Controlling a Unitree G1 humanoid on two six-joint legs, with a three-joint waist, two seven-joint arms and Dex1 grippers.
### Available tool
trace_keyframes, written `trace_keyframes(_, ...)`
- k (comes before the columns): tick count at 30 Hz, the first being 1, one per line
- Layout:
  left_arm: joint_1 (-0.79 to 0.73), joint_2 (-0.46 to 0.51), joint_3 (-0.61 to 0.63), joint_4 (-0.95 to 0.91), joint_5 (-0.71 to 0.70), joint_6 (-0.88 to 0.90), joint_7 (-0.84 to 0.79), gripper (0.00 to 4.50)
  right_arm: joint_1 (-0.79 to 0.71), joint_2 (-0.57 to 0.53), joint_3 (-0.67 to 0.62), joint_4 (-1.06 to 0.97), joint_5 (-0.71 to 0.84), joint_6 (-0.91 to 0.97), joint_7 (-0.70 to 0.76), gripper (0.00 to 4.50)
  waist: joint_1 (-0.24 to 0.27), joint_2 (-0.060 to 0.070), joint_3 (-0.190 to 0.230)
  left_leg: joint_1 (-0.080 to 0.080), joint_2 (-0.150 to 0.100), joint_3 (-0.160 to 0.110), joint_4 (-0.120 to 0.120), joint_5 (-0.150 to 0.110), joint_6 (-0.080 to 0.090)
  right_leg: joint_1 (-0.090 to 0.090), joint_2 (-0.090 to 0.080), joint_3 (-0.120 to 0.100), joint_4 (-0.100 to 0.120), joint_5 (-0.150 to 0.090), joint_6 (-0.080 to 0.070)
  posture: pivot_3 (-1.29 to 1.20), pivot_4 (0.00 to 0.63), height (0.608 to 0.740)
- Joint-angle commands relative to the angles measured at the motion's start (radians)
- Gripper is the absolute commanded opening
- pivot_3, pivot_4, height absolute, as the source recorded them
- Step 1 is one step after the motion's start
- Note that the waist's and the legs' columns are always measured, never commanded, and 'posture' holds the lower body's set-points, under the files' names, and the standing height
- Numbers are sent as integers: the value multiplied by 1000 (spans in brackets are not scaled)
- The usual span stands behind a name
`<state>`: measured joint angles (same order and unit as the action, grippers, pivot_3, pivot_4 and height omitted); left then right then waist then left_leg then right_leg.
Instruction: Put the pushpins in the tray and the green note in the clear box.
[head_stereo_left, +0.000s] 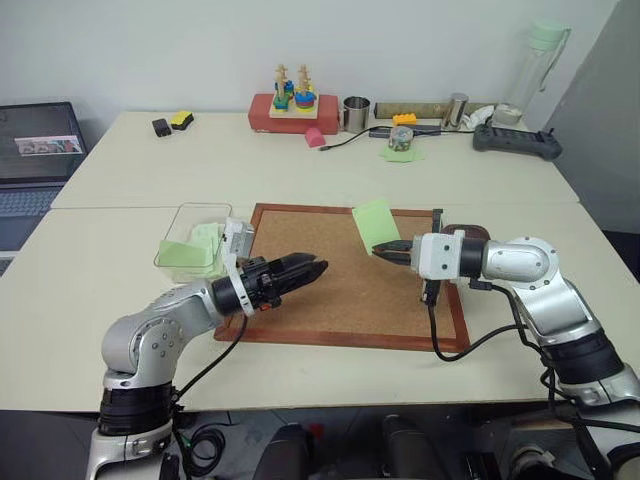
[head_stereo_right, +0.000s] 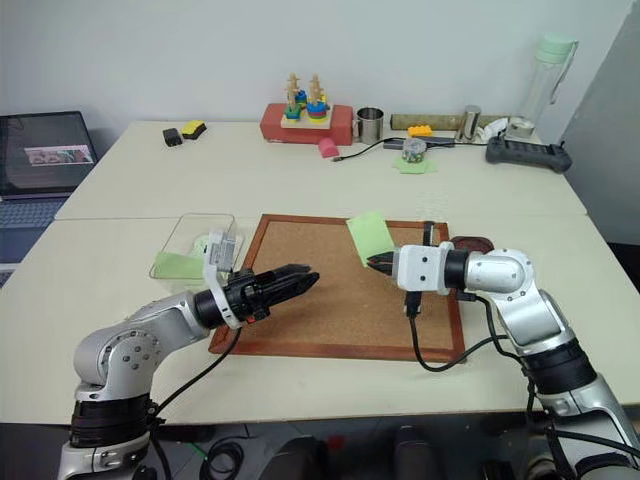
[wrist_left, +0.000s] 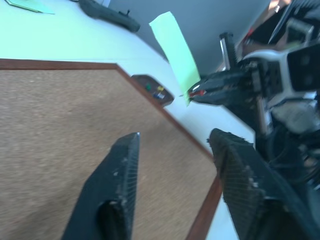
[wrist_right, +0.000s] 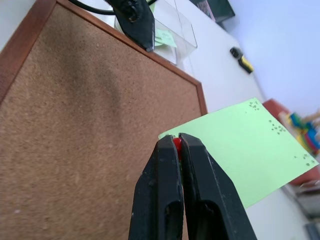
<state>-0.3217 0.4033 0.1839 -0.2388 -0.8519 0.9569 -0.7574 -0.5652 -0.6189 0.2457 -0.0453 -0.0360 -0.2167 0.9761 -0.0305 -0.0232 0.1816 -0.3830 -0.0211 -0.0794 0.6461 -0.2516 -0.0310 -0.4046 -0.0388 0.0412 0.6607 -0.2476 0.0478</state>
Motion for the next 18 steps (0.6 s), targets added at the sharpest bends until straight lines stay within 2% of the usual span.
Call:
trace_keyframes(1,-48,-66,-9,-7,-34,-11,65,3191,-25,8,8,-6,-33,-137,-24,0,1,0,0,0,0,0,0,0,0,0,0,0,0,0,0,0,150,740)
trace_keyframes(4,-89,-124,-6,24,-41,-28,107,3765,-21,12,18,-7,-44,-176,-28,0,2,-1,0,0,0,0,0,0,-1,0,0,0,0,0,0,0,150,740)
trace_keyframes(10,-147,-186,1,74,-68,-42,124,3765,-11,26,32,-21,-56,-188,-37,0,0,-1,0,0,-1,0,0,0,-1,0,0,0,0,0,0,0,150,740)
trace_keyframes(13,-152,-181,-13,88,-67,-43,109,3342,-7,34,35,-29,-58,-183,-41,0,-2,-1,0,0,-1,0,0,1,-1,0,1,0,0,0,0,0,150,740)
trace_keyframes(18,-147,-181,-15,91,-83,-33,101,2329,-7,42,35,-31,-61,-183,-48,0,1,-1,0,0,-1,0,0,1,-1,0,0,1,0,0,0,0,150,740)
